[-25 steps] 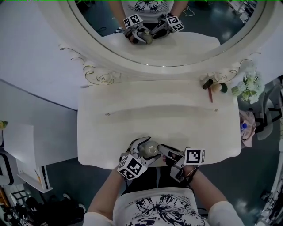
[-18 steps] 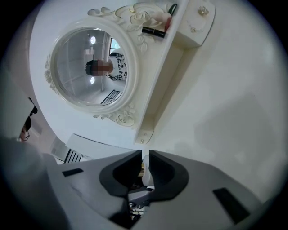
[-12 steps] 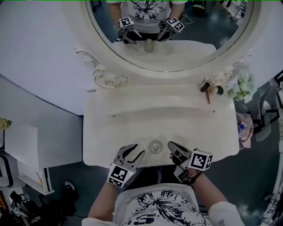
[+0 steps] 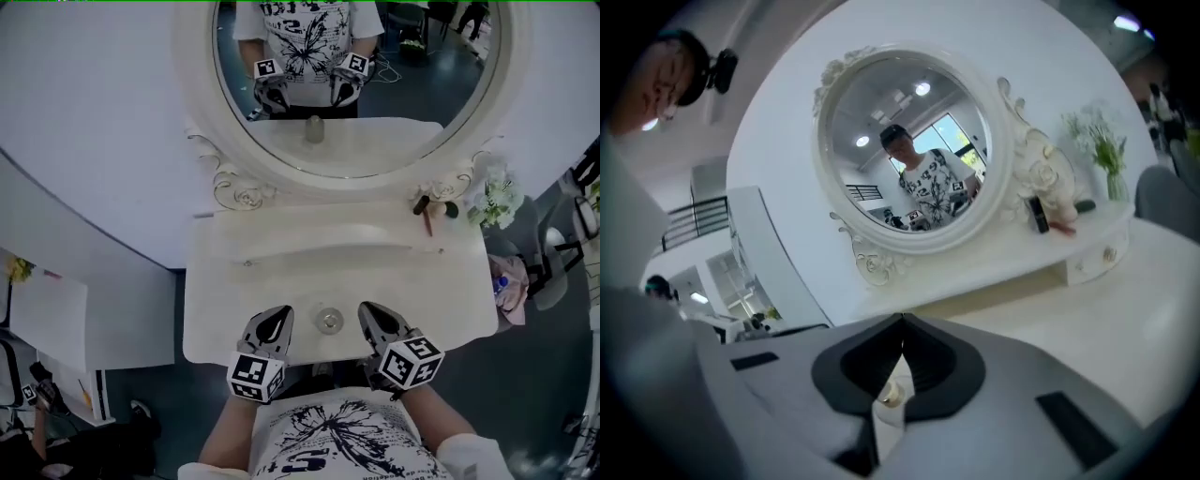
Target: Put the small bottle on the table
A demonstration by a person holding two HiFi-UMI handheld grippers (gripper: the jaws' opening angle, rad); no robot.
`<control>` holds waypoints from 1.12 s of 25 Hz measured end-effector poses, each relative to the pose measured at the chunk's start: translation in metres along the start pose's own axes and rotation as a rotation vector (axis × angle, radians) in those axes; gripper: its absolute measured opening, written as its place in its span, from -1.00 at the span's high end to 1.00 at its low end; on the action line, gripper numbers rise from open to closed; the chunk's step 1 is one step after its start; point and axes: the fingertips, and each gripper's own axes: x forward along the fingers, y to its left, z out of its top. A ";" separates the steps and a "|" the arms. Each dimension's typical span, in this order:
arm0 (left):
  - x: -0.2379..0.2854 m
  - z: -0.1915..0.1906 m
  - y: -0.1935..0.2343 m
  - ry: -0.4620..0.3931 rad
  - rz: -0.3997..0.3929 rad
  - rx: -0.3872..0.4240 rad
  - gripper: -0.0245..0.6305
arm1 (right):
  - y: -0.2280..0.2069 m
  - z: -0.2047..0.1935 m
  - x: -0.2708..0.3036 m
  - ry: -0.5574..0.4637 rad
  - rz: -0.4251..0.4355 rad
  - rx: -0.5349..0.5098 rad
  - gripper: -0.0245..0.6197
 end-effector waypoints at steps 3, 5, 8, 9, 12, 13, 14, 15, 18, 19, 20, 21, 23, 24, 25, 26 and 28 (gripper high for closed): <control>0.000 0.021 0.005 -0.006 0.055 -0.012 0.87 | 0.008 0.019 -0.007 -0.047 -0.079 -0.183 0.87; -0.001 0.034 0.005 -0.018 0.074 -0.010 0.87 | 0.013 0.028 -0.011 -0.071 -0.116 -0.292 0.87; -0.003 0.052 0.001 -0.050 0.069 -0.001 0.87 | 0.018 0.041 -0.017 -0.130 -0.149 -0.423 0.87; -0.004 0.057 0.000 -0.061 0.066 0.007 0.87 | 0.019 0.046 -0.019 -0.153 -0.157 -0.462 0.87; -0.006 0.067 -0.006 -0.080 0.059 0.041 0.87 | 0.023 0.060 -0.025 -0.218 -0.164 -0.549 0.87; -0.007 0.069 -0.008 -0.082 0.056 0.047 0.87 | 0.024 0.064 -0.027 -0.236 -0.161 -0.561 0.87; -0.007 0.071 -0.010 -0.083 0.052 0.051 0.87 | 0.024 0.068 -0.029 -0.252 -0.158 -0.567 0.87; -0.008 0.072 -0.011 -0.085 0.049 0.055 0.87 | 0.025 0.071 -0.031 -0.264 -0.156 -0.570 0.87; -0.012 0.078 -0.013 -0.093 0.046 0.071 0.87 | 0.028 0.075 -0.034 -0.271 -0.141 -0.600 0.87; -0.013 0.080 -0.012 -0.096 0.050 0.074 0.87 | 0.029 0.074 -0.034 -0.269 -0.139 -0.613 0.87; -0.014 0.082 -0.011 -0.099 0.058 0.075 0.87 | 0.030 0.075 -0.034 -0.269 -0.142 -0.624 0.87; -0.014 0.083 -0.009 -0.101 0.072 0.076 0.86 | 0.031 0.076 -0.034 -0.273 -0.146 -0.631 0.87; -0.014 0.087 -0.006 -0.106 0.101 0.085 0.87 | 0.030 0.077 -0.033 -0.279 -0.151 -0.631 0.87; -0.013 0.089 -0.006 -0.112 0.107 0.090 0.86 | 0.029 0.077 -0.032 -0.276 -0.152 -0.624 0.87; -0.013 0.091 -0.006 -0.118 0.105 0.094 0.87 | 0.027 0.076 -0.031 -0.271 -0.153 -0.619 0.87; -0.013 0.093 -0.007 -0.122 0.099 0.094 0.87 | 0.027 0.076 -0.030 -0.266 -0.152 -0.617 0.87; -0.013 0.095 -0.009 -0.123 0.087 0.093 0.87 | 0.027 0.075 -0.027 -0.258 -0.150 -0.618 0.87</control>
